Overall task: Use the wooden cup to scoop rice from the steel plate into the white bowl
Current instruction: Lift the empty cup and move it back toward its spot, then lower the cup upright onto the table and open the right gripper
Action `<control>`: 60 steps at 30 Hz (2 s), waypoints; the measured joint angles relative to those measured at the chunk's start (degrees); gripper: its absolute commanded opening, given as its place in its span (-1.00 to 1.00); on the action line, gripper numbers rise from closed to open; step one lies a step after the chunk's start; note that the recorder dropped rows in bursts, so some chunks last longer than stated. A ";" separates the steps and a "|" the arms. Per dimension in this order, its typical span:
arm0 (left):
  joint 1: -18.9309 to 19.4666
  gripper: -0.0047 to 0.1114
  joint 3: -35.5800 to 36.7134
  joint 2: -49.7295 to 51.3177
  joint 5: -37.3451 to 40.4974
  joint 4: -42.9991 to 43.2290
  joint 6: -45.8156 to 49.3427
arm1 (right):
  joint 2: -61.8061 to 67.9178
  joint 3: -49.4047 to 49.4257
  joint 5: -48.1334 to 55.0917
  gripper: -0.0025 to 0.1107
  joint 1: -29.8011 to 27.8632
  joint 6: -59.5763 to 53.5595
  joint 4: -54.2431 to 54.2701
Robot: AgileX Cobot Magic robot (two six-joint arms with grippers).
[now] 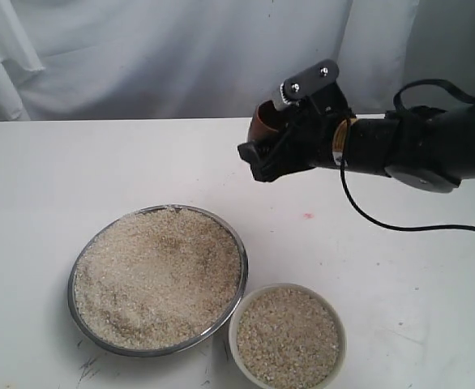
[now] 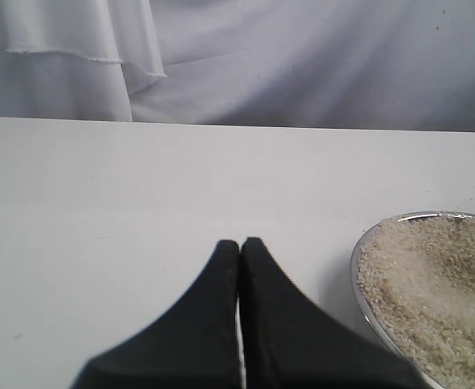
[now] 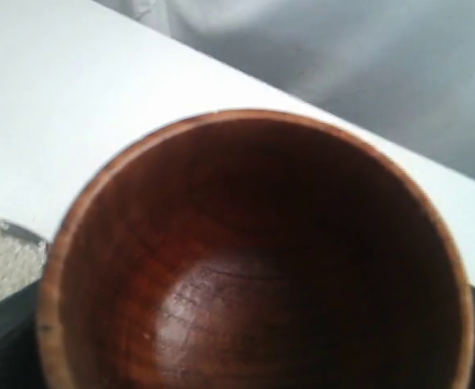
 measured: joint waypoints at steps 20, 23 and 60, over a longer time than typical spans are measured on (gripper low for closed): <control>0.00 -0.92 0.00 0.00 0.00 0.00 0.00 | 11.92 0.63 -4.98 -0.96 -3.17 -0.25 -13.20; 0.00 -0.92 0.00 0.00 0.00 0.00 0.00 | 11.92 0.63 -1.39 -0.96 -3.17 -2.01 -13.25; 0.00 -0.92 0.00 0.00 0.00 0.00 0.00 | 12.99 0.63 -7.71 0.59 -3.17 0.22 -14.07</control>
